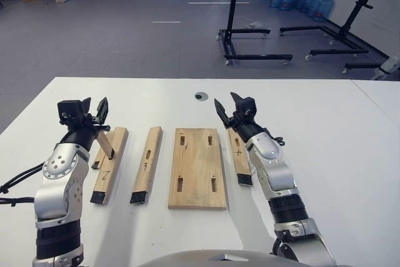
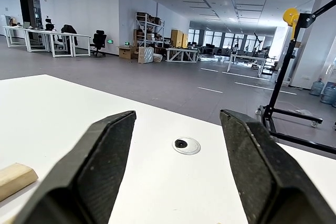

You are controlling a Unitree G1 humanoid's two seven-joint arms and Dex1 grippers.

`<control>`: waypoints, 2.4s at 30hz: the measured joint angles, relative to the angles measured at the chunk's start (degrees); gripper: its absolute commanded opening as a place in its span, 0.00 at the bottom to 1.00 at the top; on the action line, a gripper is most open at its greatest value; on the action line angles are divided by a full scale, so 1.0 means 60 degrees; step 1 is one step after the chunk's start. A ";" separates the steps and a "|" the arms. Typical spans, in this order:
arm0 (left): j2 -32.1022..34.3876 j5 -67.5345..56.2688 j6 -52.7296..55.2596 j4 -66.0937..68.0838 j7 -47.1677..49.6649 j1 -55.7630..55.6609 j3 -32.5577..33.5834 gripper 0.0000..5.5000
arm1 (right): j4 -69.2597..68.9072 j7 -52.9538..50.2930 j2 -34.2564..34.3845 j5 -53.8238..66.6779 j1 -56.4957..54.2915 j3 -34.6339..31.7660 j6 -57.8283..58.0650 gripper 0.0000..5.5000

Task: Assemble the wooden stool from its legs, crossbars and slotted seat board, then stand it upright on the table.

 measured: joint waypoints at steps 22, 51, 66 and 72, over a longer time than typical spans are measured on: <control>-0.1218 0.0909 -0.1677 -0.0882 -0.1388 0.5685 -0.0317 0.66 | -0.0947 -0.0415 -0.0012 -0.0132 0.1291 0.0007 0.0358 0.53; -0.0408 0.1044 0.3120 -0.1442 -0.0902 0.4315 -0.0936 0.42 | -0.1166 -0.0501 0.0008 -0.0311 0.1291 0.0267 0.0590 0.53; -0.0852 0.0931 0.3181 -0.2041 -0.0540 0.3569 -0.1287 0.37 | -0.0893 -0.0492 -0.0014 -0.0313 0.1033 0.0098 0.0564 0.53; -0.1416 0.0319 0.1341 -0.1914 -0.0541 0.1312 -0.0830 0.37 | -0.0681 -0.0452 -0.0018 -0.0117 0.0689 -0.0109 0.0396 0.53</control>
